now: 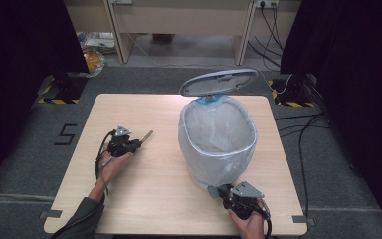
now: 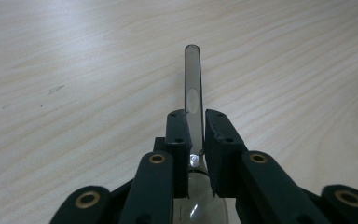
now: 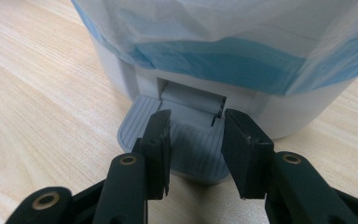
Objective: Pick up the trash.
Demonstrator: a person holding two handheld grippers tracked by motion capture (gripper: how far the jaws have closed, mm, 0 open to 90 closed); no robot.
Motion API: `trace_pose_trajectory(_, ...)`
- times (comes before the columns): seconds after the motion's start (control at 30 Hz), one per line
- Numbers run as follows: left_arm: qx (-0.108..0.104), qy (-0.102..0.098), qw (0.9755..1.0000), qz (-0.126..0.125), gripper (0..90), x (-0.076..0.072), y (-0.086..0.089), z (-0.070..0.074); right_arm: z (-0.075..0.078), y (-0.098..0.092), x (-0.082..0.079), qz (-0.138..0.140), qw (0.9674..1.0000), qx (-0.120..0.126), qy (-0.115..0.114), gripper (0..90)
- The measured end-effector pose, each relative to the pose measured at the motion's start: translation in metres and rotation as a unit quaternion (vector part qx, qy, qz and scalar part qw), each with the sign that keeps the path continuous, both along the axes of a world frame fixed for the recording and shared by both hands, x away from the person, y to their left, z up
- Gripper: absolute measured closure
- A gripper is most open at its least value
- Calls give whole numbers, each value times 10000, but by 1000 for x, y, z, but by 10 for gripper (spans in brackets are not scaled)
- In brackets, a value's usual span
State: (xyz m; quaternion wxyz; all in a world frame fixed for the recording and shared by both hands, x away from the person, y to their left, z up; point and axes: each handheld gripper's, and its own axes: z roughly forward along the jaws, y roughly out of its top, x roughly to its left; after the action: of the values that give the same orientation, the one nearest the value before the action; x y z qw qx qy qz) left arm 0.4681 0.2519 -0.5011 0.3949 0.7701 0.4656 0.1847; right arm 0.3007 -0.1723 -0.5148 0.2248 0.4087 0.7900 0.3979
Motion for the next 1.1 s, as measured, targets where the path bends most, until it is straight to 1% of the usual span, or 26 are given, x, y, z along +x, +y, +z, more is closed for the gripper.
trace_pose_trajectory(0.07,-47,-26,9999,-86,797,-5,0,7,0,0,0,-1,10000,-1,1,620)
trace_pose_trajectory(0.1,-47,-26,9999,-86,797,-5,0,7,0,0,0,-1,10000,-1,1,620)
trace_pose_trajectory(0.17,-86,-82,9998,-130,797,-9,-1,13,0,0,0,3,10000,-7,-3,620)
trace_pose_trajectory(0.2,-140,-111,9997,-179,797,-12,-1,18,0,0,0,4,10000,-6,-2,619)
trace_pose_trajectory(0.23,-140,-111,9997,-179,797,-12,-1,18,0,0,0,4,10000,-6,-2,619)
trace_pose_trajectory(0.27,-204,-109,9994,-258,797,-16,-1,22,0,0,0,4,10000,-7,-1,619)
trace_pose_trajectory(0.3,-204,-109,9994,-258,797,-16,-1,22,0,0,0,4,10000,-7,-1,619)
trace_pose_trajectory(0.33,-211,-185,9991,-310,797,-19,-2,26,0,0,0,5,10000,-6,0,620)
trace_pose_trajectory(0.43,-268,-172,9988,-362,797,-22,-2,30,0,0,0,3,10000,-7,0,620)
trace_pose_trajectory(0.47,-280,-215,9986,-393,797,-25,-2,34,0,0,0,4,10000,-8,1,620)
trace_pose_trajectory(0.5,-280,-215,9986,-393,797,-25,-2,34,0,0,0,4,10000,-8,1,620)
trace_pose_trajectory(0.53,-267,-271,9986,-379,797,-29,-2,38,0,0,0,6,10000,-7,1,620)
trace_pose_trajectory(0.57,-267,-271,9986,-379,797,-29,-2,38,0,0,0,6,10000,-7,1,620)
trace_pose_trajectory(0.6,-322,-291,9983,-388,797,-33,-1,40,0,0,0,6,10000,-9,-1,620)
trace_pose_trajectory(0.73,-350,-306,9980,-440,797,-39,0,44,0,0,0,8,10000,-10,0,619)
trace_pose_trajectory(0.87,-429,-387,9970,-512,797,-48,1,52,0,0,0,5,10000,-11,1,620)
trace_pose_trajectory(0.97,-480,-439,9966,-512,797,-51,3,54,0,0,0,3,10000,-11,1,619)
trace_pose_trajectory(1.0,-508,-460,9964,-504,797,-54,4,55,0,0,0,4,10000,-11,1,620)
trace_pose_trajectory(1.1,-532,-465,9962,-513,797,-57,5,55,0,0,0,6,10000,-11,1,620)
